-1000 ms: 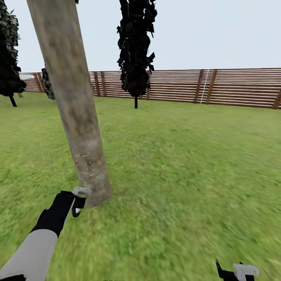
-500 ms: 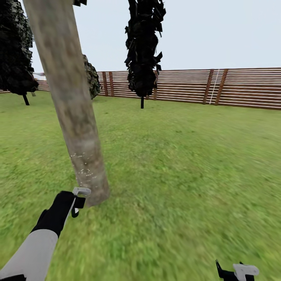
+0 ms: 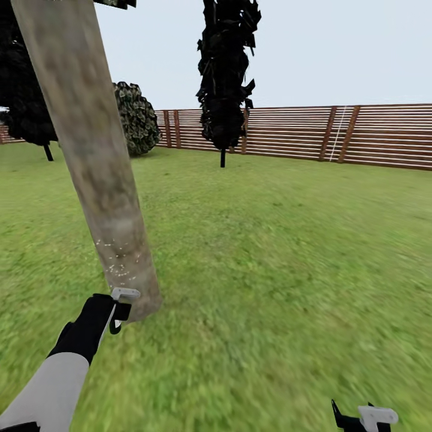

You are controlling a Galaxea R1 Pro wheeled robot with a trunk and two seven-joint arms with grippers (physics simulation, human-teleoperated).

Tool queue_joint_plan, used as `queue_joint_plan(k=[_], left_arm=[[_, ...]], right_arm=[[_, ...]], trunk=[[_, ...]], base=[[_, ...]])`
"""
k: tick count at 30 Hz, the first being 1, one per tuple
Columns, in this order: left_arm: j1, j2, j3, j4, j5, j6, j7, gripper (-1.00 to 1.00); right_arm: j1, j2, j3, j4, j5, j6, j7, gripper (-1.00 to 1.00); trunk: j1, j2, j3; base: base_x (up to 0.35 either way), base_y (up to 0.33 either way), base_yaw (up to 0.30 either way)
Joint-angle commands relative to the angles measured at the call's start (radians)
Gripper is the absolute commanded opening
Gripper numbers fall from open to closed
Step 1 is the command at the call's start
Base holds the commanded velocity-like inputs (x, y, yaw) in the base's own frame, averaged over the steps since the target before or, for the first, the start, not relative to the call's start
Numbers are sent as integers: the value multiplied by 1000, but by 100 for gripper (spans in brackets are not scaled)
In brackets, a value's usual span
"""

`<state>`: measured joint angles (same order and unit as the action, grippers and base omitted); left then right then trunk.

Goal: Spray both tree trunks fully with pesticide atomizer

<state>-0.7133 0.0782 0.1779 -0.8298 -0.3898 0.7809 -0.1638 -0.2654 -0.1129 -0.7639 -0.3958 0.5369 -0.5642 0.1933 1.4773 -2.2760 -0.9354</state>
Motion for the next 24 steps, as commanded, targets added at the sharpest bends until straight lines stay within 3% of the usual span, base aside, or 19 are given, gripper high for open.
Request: queue_joint_plan(k=[1,6,20,24], left_arm=[[0,1,0,0,0,0,0,-100],[0,1,1,-1,0,1,0,-100],[0,2,1,-3,0,1,0,-100],[0,2,2,-10,1,1,0,-100]], right_arm=[[0,0,0,0,0,0,0,100],[0,0,0,0,0,0,0,100],[0,1,0,2,0,0,0,100],[0,1,1,2,0,0,0,100]], trunk=[[0,0,0],[0,0,0],[0,0,0],[0,0,0]], base=[[2,-272,274],[8,-272,228],[134,-270,11],[135,-268,197]])
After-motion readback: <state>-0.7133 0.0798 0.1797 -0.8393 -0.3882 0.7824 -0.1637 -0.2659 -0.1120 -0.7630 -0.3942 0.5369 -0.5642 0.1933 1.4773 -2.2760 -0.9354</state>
